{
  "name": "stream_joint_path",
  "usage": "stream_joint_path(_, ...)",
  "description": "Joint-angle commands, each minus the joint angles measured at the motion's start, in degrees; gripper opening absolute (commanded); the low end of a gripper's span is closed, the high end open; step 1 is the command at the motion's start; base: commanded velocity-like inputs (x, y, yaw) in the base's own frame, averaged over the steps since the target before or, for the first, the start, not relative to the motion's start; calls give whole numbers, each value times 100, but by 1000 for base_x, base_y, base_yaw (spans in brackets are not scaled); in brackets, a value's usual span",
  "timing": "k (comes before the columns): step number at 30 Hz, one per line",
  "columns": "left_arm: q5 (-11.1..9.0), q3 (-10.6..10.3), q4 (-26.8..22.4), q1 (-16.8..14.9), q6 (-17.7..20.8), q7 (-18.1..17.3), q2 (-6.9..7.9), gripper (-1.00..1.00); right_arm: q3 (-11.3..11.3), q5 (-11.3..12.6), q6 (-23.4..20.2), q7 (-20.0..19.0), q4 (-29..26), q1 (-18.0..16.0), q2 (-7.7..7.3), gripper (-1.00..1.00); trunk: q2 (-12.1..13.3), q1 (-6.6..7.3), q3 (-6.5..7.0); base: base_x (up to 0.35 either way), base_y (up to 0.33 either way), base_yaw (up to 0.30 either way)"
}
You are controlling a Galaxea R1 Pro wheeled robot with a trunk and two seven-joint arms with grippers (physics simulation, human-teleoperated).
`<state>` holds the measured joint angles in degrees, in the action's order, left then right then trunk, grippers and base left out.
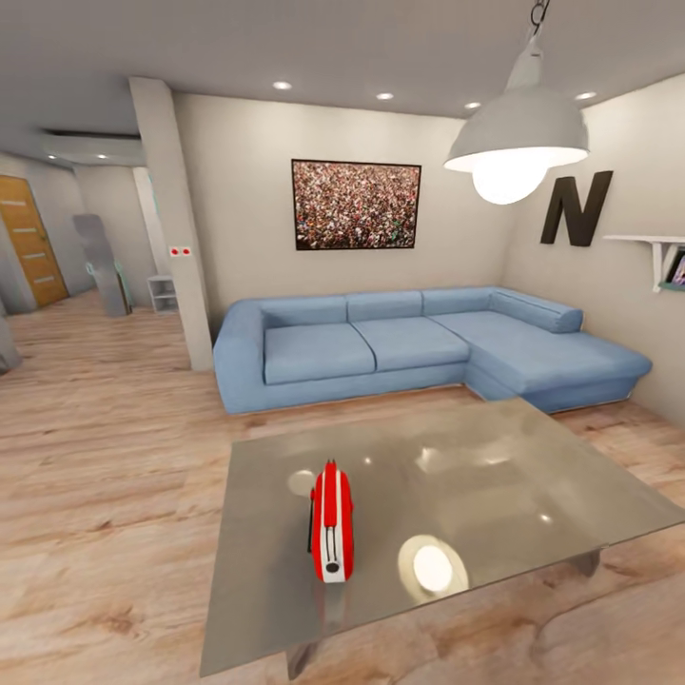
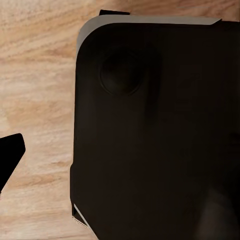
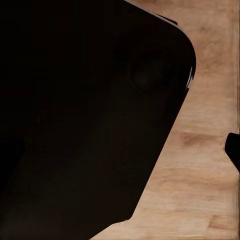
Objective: Turn on the radio receiver that's on the table in the living room.
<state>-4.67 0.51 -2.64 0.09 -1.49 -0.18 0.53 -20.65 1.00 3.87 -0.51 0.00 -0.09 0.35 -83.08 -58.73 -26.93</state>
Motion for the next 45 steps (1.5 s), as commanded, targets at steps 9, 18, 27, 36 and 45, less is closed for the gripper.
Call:
stream_joint_path(9,1,0,0,0,0,0,0,100,0,0,-6,1,0,0,2,100,0,0,0,320,-74,0)
stream_joint_path(18,0,1,0,0,0,0,0,100,0,-1,-9,2,0,0,9,100,0,0,0,320,-75,0)
stream_joint_path(27,-1,2,0,0,0,0,0,100,0,-3,-1,-1,0,0,6,100,0,0,0,218,-21,112)
stream_joint_path(36,1,2,0,0,0,0,0,100,0,2,-1,-1,0,0,0,100,0,0,0,11,0,267)
stream_joint_path(45,1,2,0,0,0,0,0,100,0,6,-1,-1,0,0,0,100,0,0,0,1,0,272)
